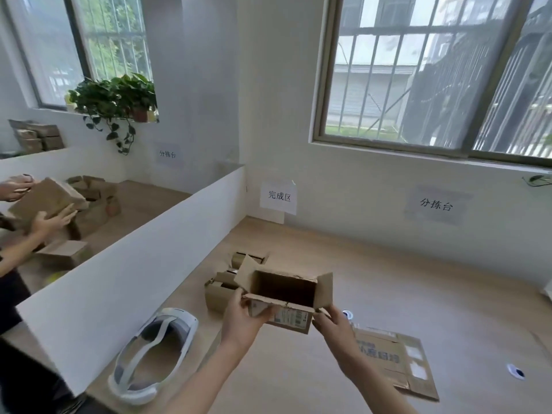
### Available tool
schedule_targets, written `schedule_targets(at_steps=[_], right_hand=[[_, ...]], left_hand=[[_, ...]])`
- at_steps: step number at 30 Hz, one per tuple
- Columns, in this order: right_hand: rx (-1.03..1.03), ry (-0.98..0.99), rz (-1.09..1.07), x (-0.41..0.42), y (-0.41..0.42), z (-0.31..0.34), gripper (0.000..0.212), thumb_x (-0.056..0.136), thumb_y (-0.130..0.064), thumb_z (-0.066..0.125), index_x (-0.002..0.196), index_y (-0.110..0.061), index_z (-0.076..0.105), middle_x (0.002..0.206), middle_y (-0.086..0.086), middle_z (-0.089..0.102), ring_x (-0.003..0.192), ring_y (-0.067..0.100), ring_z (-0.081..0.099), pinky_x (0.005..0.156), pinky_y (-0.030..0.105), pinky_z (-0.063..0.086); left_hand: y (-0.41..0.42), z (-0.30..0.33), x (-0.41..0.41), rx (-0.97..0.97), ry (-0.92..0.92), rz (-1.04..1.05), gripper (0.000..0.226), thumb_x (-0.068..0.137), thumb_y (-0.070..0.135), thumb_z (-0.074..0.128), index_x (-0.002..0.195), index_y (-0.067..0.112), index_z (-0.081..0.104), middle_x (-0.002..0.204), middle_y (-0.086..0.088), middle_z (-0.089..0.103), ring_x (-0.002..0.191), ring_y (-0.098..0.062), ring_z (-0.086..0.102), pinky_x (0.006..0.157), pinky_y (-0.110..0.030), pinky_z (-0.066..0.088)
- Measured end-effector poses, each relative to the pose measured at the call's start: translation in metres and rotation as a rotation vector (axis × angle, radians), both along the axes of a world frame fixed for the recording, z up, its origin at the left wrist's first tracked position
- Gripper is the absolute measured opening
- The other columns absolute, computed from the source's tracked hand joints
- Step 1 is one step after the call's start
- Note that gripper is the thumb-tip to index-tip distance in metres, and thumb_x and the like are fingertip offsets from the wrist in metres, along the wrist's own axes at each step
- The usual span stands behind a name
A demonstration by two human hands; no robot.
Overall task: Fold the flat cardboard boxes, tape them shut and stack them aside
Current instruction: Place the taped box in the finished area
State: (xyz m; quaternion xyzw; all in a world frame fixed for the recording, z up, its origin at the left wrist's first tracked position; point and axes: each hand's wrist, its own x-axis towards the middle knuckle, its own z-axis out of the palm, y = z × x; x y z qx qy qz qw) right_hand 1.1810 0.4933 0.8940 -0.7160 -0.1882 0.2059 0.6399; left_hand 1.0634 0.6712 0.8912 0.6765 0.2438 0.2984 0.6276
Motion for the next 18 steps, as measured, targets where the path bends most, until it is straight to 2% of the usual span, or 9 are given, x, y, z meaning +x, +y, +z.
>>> schedule_targets(at_steps=[3, 6, 7, 9, 11, 14, 16, 18], right_hand=[[-0.018, 0.034, 0.067, 0.015, 0.029, -0.024, 0.021, 0.102, -0.015, 0.059, 0.119, -0.022, 0.067, 0.112, -0.011, 0.075, 0.109, 0.001, 0.067, 0.074, 0.015, 0.055], [-0.055, 0.054, 0.056, 0.035, 0.062, -0.059, 0.016, 0.100, -0.015, 0.063, 0.112, -0.024, 0.066, 0.101, -0.017, 0.077, 0.096, -0.008, 0.068, 0.067, 0.010, 0.053], [-0.075, 0.057, 0.052, 0.041, 0.075, -0.073, 0.014, 0.099, -0.014, 0.064, 0.109, -0.023, 0.066, 0.097, -0.020, 0.076, 0.093, -0.007, 0.068, 0.066, 0.010, 0.052], [-0.114, 0.084, 0.045, 0.052, 0.100, -0.102, 0.009, 0.097, -0.017, 0.066, 0.103, -0.023, 0.068, 0.092, -0.020, 0.076, 0.093, -0.001, 0.070, 0.066, 0.013, 0.053], [-0.145, 0.125, 0.041, 0.059, 0.125, -0.132, 0.009, 0.095, -0.021, 0.067, 0.099, -0.029, 0.068, 0.091, -0.020, 0.076, 0.094, 0.001, 0.070, 0.068, 0.013, 0.052], [-0.188, 0.173, 0.064, 0.062, 0.156, -0.173, 0.016, 0.094, -0.026, 0.068, 0.102, -0.039, 0.066, 0.100, -0.020, 0.074, 0.101, -0.001, 0.067, 0.076, 0.017, 0.052], [-0.223, 0.222, 0.101, 0.061, 0.175, -0.197, 0.022, 0.094, -0.027, 0.067, 0.113, -0.038, 0.064, 0.110, -0.018, 0.072, 0.110, 0.003, 0.064, 0.087, 0.023, 0.054], [-0.287, 0.249, 0.130, 0.058, 0.194, -0.219, 0.036, 0.093, -0.030, 0.066, 0.128, -0.032, 0.057, 0.124, -0.010, 0.065, 0.120, 0.009, 0.059, 0.103, 0.035, 0.051]], left_hand=[[0.028, -0.022, 0.014, 0.092, 0.074, -0.012, 0.045, 0.074, 0.022, 0.089, 0.110, 0.027, 0.064, 0.109, 0.009, 0.072, 0.105, -0.006, 0.067, 0.080, -0.022, 0.059], [0.063, -0.054, 0.034, 0.094, 0.164, -0.026, 0.043, 0.075, 0.024, 0.089, 0.110, 0.025, 0.064, 0.111, 0.005, 0.071, 0.106, -0.010, 0.067, 0.084, -0.029, 0.060], [0.076, -0.067, 0.041, 0.079, 0.200, -0.027, 0.043, 0.075, 0.024, 0.089, 0.109, 0.025, 0.064, 0.111, 0.004, 0.071, 0.106, -0.011, 0.067, 0.084, -0.029, 0.060], [0.102, -0.095, 0.054, 0.052, 0.258, -0.031, 0.041, 0.076, 0.023, 0.088, 0.108, 0.026, 0.064, 0.109, 0.006, 0.071, 0.106, -0.010, 0.066, 0.077, -0.020, 0.058], [0.125, -0.126, 0.061, 0.020, 0.320, -0.027, 0.042, 0.076, 0.024, 0.088, 0.109, 0.030, 0.062, 0.109, 0.012, 0.069, 0.106, -0.006, 0.063, 0.074, -0.014, 0.055], [0.157, -0.169, 0.061, -0.023, 0.421, -0.009, 0.051, 0.077, 0.027, 0.087, 0.120, 0.031, 0.060, 0.114, 0.013, 0.066, 0.107, -0.008, 0.061, 0.084, -0.023, 0.054], [0.179, -0.192, 0.058, -0.036, 0.486, -0.001, 0.048, 0.077, 0.028, 0.087, 0.116, 0.034, 0.060, 0.110, 0.015, 0.066, 0.105, -0.008, 0.061, 0.079, -0.022, 0.054], [0.200, -0.212, 0.055, -0.054, 0.523, 0.006, 0.043, 0.077, 0.028, 0.086, 0.111, 0.034, 0.061, 0.106, 0.018, 0.067, 0.103, -0.005, 0.062, 0.072, -0.016, 0.051]])
